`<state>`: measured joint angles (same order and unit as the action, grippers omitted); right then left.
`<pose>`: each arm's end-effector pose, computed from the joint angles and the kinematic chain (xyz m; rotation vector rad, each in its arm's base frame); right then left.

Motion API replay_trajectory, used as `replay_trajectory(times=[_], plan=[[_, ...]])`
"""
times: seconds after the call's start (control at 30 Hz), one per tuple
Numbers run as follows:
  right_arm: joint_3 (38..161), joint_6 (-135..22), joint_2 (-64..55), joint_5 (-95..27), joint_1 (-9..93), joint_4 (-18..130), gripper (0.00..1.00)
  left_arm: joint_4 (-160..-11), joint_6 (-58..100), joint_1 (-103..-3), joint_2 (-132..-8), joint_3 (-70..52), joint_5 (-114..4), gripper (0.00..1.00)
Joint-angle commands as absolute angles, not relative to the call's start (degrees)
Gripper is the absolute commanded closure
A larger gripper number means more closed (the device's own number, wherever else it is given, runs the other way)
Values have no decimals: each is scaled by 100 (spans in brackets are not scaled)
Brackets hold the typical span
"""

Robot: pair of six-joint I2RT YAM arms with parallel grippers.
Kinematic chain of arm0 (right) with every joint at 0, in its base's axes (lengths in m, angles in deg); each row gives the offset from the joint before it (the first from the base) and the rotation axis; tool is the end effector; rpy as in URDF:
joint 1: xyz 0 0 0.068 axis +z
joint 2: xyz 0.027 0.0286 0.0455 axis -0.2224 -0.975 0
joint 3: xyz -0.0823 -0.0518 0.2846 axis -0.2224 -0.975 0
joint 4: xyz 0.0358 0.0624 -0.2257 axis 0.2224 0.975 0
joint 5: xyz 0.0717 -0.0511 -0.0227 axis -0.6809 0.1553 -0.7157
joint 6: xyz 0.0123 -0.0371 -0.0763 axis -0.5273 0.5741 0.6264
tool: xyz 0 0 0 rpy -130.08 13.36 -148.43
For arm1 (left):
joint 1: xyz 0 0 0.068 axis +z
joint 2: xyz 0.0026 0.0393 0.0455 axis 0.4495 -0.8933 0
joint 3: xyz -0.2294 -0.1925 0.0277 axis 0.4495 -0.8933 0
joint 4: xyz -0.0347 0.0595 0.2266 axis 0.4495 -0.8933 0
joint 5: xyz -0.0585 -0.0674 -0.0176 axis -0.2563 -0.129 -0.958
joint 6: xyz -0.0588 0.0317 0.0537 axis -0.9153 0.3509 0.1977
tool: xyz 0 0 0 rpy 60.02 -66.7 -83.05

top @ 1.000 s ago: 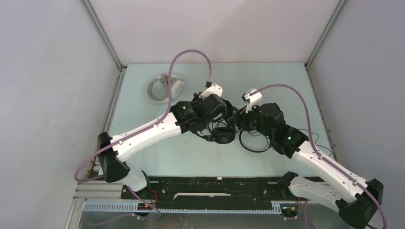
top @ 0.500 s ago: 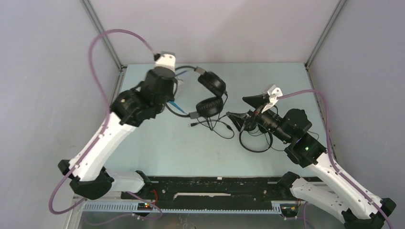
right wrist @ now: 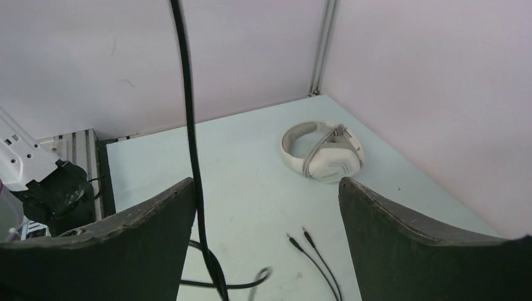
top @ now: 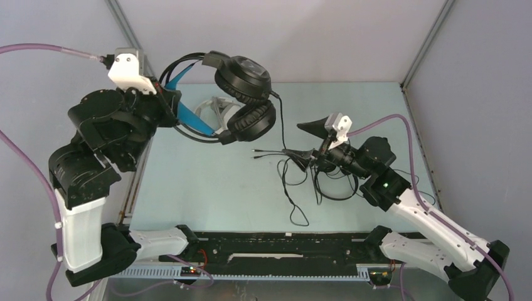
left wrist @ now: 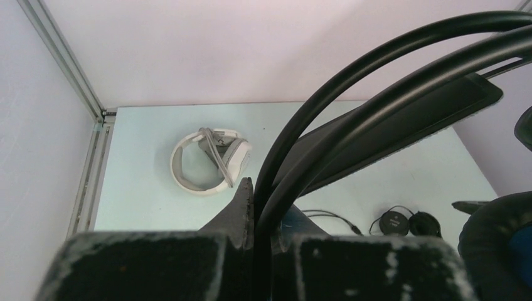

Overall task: Wrap the headphones
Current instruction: Wrap the headphones cable around the headphones.

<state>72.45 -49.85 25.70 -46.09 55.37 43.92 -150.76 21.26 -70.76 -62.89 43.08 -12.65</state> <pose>0.1286 0.1527 0.4180 -0.7928 1.2305 0.8578 0.1157 -0.0535 0.5830 0.0387 1.6805 -0.2294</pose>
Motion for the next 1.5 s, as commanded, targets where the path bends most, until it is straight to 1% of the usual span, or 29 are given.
replay_trajectory(times=[0.0,0.17,0.23,0.37,0.5,0.53,0.67,0.7,0.77,0.87,1.0,1.17,1.27,1.33,1.47], plan=[[7459,-4535,2167,-4623,5756,3655,17,-14757,2103,-6995,-6177,3883,-1406,100],[7459,-4758,1490,-4480,5874,3174,27,-14536,2132,-6712,-6059,3381,-1661,100],[7459,-4869,1172,-4387,5893,2897,34,-14472,2108,-6459,-6116,3341,-1947,100],[7545,-5103,621,-3887,5876,2015,56,-14217,2070,-6287,-6232,3366,-2564,100],[8116,-4959,-34,-4138,5836,1699,59,-14163,2061,-6149,-6456,3599,-2791,100],[8260,-4953,-197,-4107,5831,1676,61,-14166,2026,-6105,-6514,3644,-2902,100],[8492,-4957,-693,-3689,5526,1664,80,-14116,1925,-5900,-6640,3847,-2898,100],[8491,-5036,-789,-3537,5391,1730,82,-14092,1906,-5827,-6632,3895,-2814,100],[8466,-5176,-989,-3628,5041,1840,82,-14011,1851,-5628,-6579,4004,-2655,100],[8379,-5245,-1241,-4004,4461,1788,80,-13950,1763,-5362,-6490,4282,-2432,100],[8372,-5415,-1450,-4322,3888,1798,78,-13925,1891,-5261,-6478,4735,-1886,100],[8326,-5330,-1490,-4477,3472,1919,70,-13783,2066,-5212,-6516,4931,-1409,100],[8214,-5339,-1452,-4433,3211,1905,61,-13712,2161,-5193,-6532,4984,-1229,100],[8189,-5344,-1447,-4396,2971,1908,57,-13702,2222,-5189,-6538,5027,-1199,100],[8192,-5436,-1430,-4347,2512,1772,53,-13691,2323,-5185,-6526,5052,-1077,100]])
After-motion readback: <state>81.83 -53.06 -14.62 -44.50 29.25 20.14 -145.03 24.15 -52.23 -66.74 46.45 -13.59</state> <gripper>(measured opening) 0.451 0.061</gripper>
